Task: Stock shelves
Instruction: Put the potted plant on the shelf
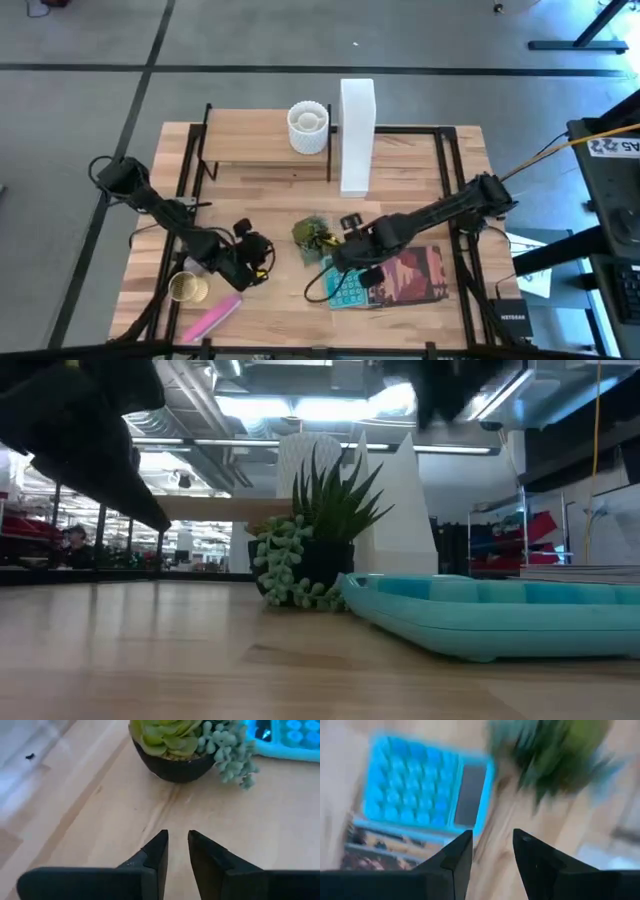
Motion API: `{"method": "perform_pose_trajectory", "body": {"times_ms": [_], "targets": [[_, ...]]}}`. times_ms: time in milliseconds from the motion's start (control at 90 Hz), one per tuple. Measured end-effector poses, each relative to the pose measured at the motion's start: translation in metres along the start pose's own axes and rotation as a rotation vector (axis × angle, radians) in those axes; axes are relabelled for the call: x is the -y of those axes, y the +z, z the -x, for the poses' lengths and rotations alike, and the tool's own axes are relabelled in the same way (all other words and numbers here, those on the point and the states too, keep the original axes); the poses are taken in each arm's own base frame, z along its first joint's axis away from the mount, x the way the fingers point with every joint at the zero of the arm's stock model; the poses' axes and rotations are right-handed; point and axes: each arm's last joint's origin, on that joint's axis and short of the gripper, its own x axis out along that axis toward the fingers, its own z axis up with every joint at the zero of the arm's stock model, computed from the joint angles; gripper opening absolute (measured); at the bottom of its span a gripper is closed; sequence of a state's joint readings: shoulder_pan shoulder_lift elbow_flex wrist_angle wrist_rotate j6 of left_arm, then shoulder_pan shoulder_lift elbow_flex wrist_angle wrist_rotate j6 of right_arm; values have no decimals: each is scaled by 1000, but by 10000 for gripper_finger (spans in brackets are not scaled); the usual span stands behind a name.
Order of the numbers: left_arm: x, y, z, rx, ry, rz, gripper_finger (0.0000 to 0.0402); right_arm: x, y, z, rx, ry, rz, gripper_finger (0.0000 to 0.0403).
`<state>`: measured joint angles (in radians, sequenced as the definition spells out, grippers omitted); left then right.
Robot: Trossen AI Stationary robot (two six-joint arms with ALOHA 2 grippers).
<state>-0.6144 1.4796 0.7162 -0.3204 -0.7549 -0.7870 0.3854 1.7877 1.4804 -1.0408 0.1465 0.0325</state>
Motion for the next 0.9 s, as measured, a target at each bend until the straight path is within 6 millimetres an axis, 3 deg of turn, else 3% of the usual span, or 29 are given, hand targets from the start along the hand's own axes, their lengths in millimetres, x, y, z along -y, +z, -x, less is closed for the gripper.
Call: {"method": "perform_pose_trajectory", "body": {"times_ms": [78, 222, 411, 500, 711, 900], "targets": [[-2, 3, -4, -1, 6, -57, 63, 3, -16, -18, 29, -3, -40, 138], [-7, 14, -13, 2, -14, -151, 91, 20, -27, -59, 113, -1, -137, 184], [-21, 27, -31, -48, -59, -168, 154, 59, -25, -83, 273, -5, -292, 271], [-27, 31, -41, -65, -93, -168, 182, 71, -22, -87, 318, -13, -325, 294], [-34, 30, -69, -103, -106, -226, 222, 79, -14, -118, 368, 33, -292, 291], [-30, 26, -90, -94, -155, -262, 232, 83, -3, -131, 371, 14, -265, 275]]}}
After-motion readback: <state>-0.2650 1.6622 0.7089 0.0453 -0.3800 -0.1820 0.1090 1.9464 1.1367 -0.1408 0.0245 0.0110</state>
